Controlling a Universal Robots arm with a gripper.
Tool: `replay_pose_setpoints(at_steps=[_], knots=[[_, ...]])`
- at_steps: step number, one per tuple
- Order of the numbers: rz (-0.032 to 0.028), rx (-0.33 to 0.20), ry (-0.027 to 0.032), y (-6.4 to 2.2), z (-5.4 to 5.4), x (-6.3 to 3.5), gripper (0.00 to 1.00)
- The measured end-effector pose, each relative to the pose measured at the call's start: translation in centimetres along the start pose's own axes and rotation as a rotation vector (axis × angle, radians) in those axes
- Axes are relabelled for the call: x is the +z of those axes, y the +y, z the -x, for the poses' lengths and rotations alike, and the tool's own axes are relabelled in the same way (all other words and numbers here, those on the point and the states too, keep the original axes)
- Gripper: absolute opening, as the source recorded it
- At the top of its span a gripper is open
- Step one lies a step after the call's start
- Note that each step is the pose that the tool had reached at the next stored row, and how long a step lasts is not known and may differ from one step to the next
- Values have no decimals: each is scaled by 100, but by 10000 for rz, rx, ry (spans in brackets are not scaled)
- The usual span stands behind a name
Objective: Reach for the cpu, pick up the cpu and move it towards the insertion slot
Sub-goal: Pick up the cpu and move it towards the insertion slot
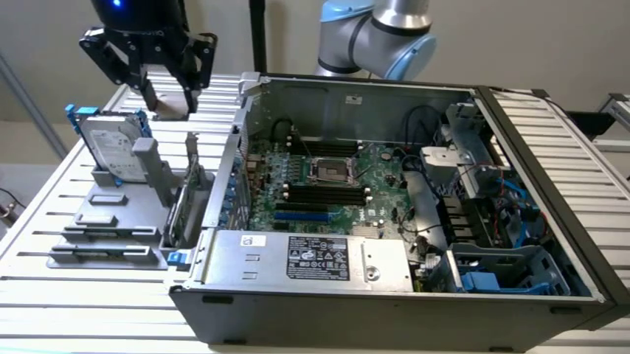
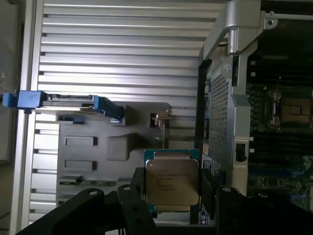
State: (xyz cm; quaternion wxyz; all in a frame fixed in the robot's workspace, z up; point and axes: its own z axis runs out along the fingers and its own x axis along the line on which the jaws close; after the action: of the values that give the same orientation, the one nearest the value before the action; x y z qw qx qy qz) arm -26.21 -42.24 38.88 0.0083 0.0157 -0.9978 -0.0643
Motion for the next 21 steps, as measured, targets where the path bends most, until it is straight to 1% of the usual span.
replay_pose_setpoints(at_steps=[4, 8, 12, 21], knots=[[72, 0, -2, -2, 181, -7, 55], [116, -1, -1, -3, 364, -11, 55], [127, -1, -1, -1, 546, -13, 55], [127, -1, 0, 11, 957, -18, 55]])
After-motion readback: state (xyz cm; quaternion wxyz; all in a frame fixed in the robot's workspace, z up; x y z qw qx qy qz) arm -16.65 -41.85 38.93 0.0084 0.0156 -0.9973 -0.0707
